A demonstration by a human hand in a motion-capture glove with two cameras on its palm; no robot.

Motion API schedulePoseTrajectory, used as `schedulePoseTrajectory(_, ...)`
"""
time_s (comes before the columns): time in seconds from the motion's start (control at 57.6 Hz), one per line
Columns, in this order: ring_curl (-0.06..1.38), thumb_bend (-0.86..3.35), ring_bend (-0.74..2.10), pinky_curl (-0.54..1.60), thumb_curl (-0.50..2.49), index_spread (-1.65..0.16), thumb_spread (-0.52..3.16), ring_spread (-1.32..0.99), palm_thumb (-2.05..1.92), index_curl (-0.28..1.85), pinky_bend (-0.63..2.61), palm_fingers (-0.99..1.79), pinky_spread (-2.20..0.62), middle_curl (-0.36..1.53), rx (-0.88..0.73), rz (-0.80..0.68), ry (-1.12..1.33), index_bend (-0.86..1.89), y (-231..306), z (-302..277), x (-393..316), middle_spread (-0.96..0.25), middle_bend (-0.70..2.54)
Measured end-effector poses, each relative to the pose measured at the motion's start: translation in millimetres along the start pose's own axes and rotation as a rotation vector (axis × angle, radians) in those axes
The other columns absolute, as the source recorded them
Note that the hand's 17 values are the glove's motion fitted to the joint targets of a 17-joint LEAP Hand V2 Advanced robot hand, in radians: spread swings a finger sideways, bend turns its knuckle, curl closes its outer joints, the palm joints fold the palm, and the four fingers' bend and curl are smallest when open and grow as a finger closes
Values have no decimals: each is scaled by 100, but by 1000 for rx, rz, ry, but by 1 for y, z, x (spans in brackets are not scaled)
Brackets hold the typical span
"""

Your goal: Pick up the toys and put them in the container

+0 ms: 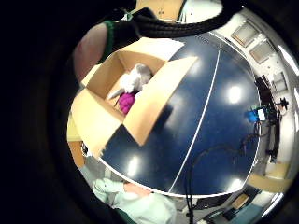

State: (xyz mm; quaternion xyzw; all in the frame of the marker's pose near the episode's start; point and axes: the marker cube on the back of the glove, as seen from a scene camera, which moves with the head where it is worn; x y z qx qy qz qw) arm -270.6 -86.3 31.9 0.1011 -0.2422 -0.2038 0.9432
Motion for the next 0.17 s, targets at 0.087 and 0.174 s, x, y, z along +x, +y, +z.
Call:
schedulePoseTrajectory(0.087,20,-1,37,41,47,-16,123,-5,25,53,82,-9,2,37,-2,-163,-71,45,38,-16,45,-1,12)
schedulePoseTrajectory(0.174,20,-1,34,39,45,-18,126,-4,26,54,80,-7,2,34,15,-205,-47,49,66,-12,50,0,12)
